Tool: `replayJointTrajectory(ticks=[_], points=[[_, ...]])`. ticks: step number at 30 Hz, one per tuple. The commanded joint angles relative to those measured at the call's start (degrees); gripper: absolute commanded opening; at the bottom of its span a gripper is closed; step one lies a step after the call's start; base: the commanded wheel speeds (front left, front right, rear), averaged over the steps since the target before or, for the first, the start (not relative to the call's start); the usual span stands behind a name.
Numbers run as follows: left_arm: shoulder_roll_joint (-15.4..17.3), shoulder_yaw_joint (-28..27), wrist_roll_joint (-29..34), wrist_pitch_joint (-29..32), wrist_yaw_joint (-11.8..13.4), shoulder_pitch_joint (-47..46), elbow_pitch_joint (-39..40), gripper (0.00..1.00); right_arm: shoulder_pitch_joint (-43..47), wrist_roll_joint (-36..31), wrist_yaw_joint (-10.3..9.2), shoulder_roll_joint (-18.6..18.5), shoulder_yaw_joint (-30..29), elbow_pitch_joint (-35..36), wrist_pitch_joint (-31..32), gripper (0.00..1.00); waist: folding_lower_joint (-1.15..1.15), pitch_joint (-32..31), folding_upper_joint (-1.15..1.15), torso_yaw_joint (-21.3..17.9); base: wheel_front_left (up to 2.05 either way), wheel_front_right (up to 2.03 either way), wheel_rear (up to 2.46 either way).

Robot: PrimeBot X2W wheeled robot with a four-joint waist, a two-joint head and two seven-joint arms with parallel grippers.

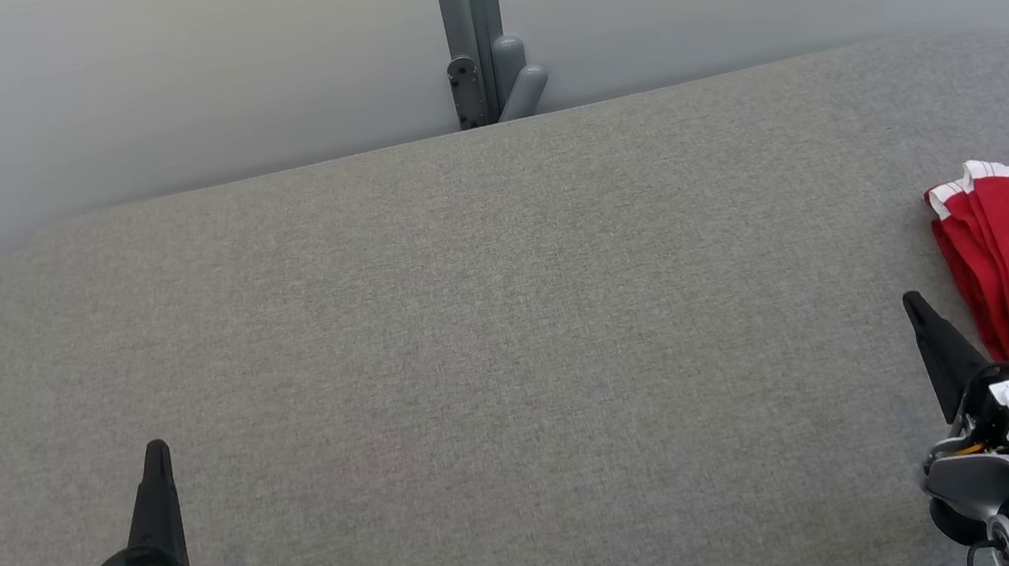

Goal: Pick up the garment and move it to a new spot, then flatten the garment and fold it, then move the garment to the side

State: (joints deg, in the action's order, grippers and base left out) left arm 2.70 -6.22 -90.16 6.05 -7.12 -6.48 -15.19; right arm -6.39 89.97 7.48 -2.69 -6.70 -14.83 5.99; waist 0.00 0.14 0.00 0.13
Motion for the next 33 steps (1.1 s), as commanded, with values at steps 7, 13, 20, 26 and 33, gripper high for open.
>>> replayJointTrajectory(ticks=[7,13,20,26,33], points=[[0.3,-0.5,-2.2,0.8,-0.6,-1.2,0.2,0.00,-1.1,2.5,0.02,-0.3,0.1,-0.1,0.7,0.00,0.00,0.1,0.00,-0.1,0.00,0.00,0.00],[0.3,-0.5,-2.2,0.8,-0.5,-1.2,0.2,0.00,-1.0,2.5,0.02,-0.3,0.1,-0.1,0.7,0.00,0.00,0.1,0.00,-0.1,0.00,0.00,0.00],[0.3,-0.5,-2.2,0.8,-0.5,-1.2,0.2,0.00,-1.0,2.5,0.02,-0.3,0.1,-0.1,0.7,0.00,0.00,0.1,0.00,-0.1,0.00,0.00,0.00],[0.3,-0.5,-2.2,0.8,-0.5,-1.2,0.2,0.00,-1.0,2.5,0.02,-0.3,0.1,-0.1,0.7,0.00,0.00,0.1,0.00,-0.1,0.00,0.00,0.00],[0.3,-0.5,-2.2,0.8,-0.5,-1.2,0.2,0.00,-1.0,2.5,0.02,-0.3,0.1,-0.1,0.7,0.00,0.00,0.1,0.00,-0.1,0.00,0.00,0.00]])
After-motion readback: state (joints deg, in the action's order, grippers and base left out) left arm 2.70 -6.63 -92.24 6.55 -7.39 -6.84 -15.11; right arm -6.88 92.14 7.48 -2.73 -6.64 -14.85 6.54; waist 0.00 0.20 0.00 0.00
